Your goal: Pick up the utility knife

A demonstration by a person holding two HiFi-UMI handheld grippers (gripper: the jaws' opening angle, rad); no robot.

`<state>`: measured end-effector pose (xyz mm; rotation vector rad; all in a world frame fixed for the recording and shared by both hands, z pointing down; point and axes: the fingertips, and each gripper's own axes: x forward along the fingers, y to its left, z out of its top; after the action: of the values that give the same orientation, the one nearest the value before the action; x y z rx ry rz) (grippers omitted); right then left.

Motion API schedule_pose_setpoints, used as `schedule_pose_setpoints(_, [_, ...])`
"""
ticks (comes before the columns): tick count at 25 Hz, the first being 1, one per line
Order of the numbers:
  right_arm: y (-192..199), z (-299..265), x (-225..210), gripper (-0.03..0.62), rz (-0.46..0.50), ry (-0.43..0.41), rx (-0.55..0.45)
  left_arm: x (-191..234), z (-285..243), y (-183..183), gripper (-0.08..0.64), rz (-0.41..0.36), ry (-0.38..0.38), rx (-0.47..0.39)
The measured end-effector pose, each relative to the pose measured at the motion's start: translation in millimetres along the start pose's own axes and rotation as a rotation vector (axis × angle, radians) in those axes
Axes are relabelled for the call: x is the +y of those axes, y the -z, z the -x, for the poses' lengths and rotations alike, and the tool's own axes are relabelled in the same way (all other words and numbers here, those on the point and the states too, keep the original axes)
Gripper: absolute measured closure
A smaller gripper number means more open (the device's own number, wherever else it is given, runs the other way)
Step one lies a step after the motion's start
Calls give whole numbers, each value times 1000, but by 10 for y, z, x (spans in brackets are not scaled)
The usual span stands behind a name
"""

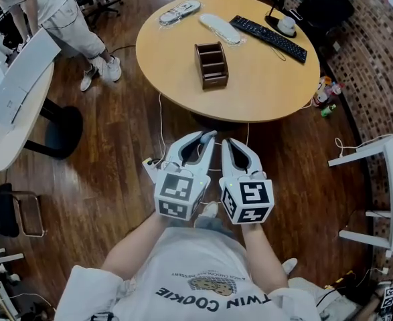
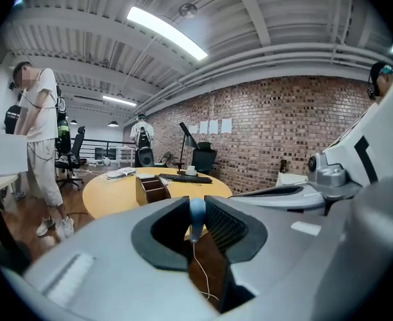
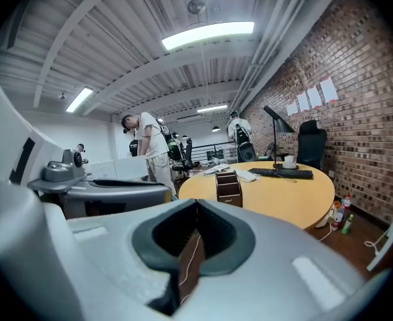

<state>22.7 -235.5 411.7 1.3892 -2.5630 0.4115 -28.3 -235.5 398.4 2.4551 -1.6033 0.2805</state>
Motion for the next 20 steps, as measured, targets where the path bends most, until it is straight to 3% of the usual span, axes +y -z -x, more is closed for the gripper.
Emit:
schedule_pose_setpoints(11, [283,458,796,591,10,70,17,22,869,316,486,37,71,13])
schedule_pose_setpoints(20, [547,975,1378,591,15,117,17,-100,1632,550,486,9,119,13])
